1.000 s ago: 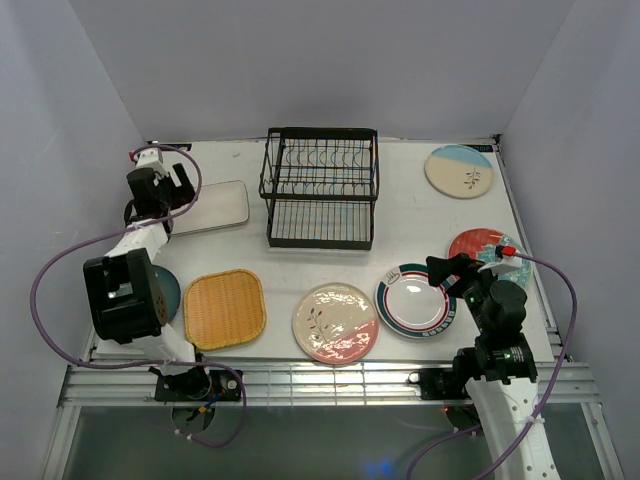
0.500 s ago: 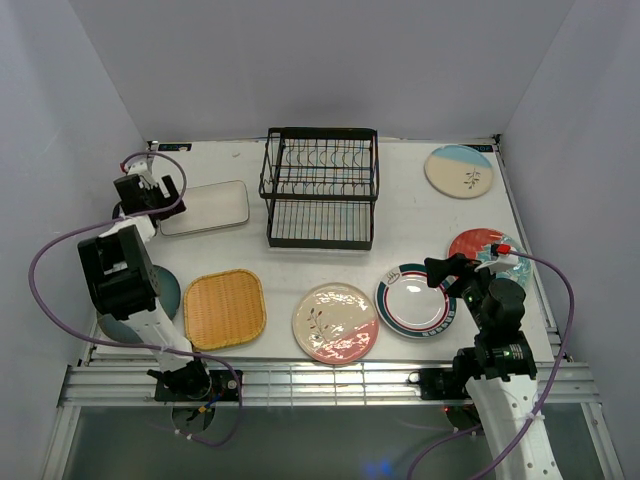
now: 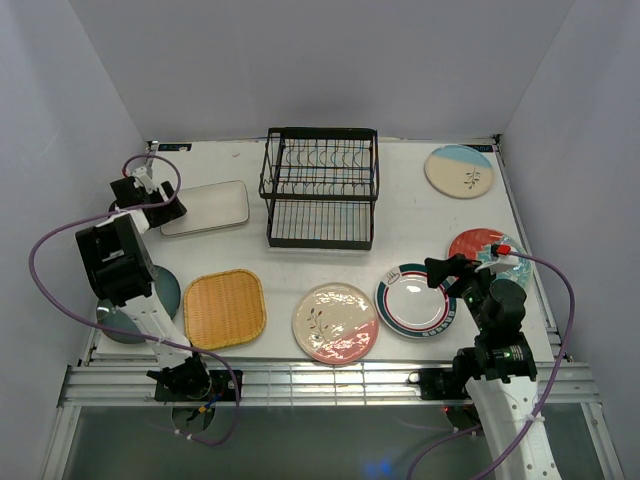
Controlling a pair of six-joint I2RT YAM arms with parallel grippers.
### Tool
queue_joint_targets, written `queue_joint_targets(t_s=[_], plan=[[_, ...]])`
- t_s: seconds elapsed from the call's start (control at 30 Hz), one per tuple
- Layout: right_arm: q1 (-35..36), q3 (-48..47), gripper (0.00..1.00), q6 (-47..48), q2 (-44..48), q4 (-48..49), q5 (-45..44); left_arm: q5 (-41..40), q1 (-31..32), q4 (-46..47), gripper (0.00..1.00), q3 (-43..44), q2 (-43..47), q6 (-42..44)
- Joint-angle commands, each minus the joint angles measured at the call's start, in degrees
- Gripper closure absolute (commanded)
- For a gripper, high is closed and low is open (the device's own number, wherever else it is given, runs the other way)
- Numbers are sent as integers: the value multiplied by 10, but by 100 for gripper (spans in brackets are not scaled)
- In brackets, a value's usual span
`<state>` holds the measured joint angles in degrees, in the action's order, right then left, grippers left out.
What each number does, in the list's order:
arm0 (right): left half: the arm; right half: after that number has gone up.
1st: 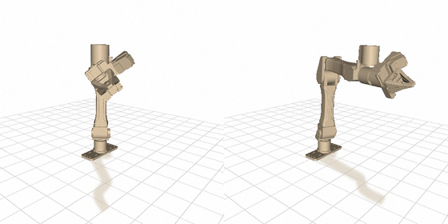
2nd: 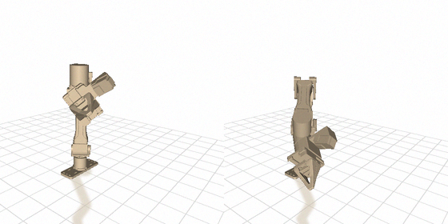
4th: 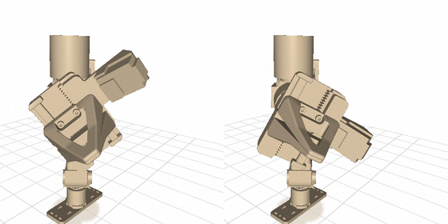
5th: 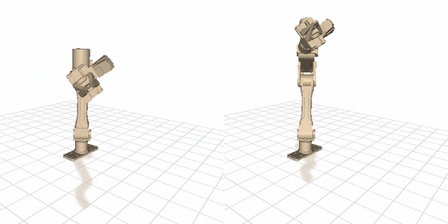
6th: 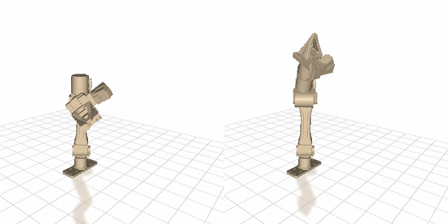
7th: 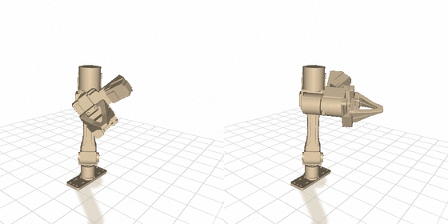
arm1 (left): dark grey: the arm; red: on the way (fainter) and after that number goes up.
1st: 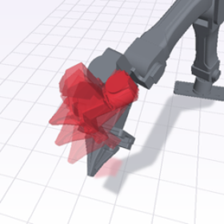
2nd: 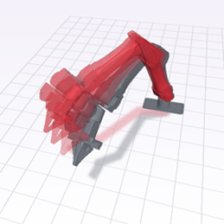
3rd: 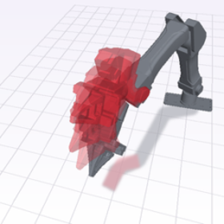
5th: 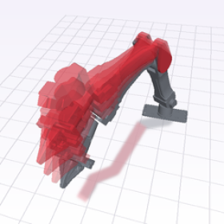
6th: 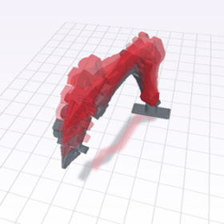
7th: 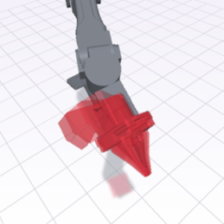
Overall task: Load the plates into the dish rack
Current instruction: Move the plate to the center of the board.
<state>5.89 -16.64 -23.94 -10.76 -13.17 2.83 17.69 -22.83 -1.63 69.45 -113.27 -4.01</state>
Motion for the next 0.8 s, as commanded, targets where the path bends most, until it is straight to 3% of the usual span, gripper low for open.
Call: queue_joint_targets(t_s=[0.0, 0.13, 0.37, 0.47, 0.57, 0.63, 0.77], plan=[[1, -15, 10, 0, 11, 29, 13, 27, -5, -17, 13, 24, -4, 7], [1, -15, 10, -6, 13, 33, 17, 43, -5, -22, 26, 27, -6, 8], [1, -13, 10, -10, 9, 41, 24, 57, -5, -14, 37, 36, -17, 1], [1, -13, 10, -12, 10, 43, 24, 70, -6, -24, 41, 68, -48, -9], [1, -11, 10, -15, 10, 46, 23, 82, -6, -37, 51, 107, -77, -14], [1, -8, 10, -15, 10, 49, 22, 87, -5, -39, 52, 127, -89, -16], [1, -6, 10, -18, 6, 56, 18, 76, -5, -43, 65, 169, -109, -21]])
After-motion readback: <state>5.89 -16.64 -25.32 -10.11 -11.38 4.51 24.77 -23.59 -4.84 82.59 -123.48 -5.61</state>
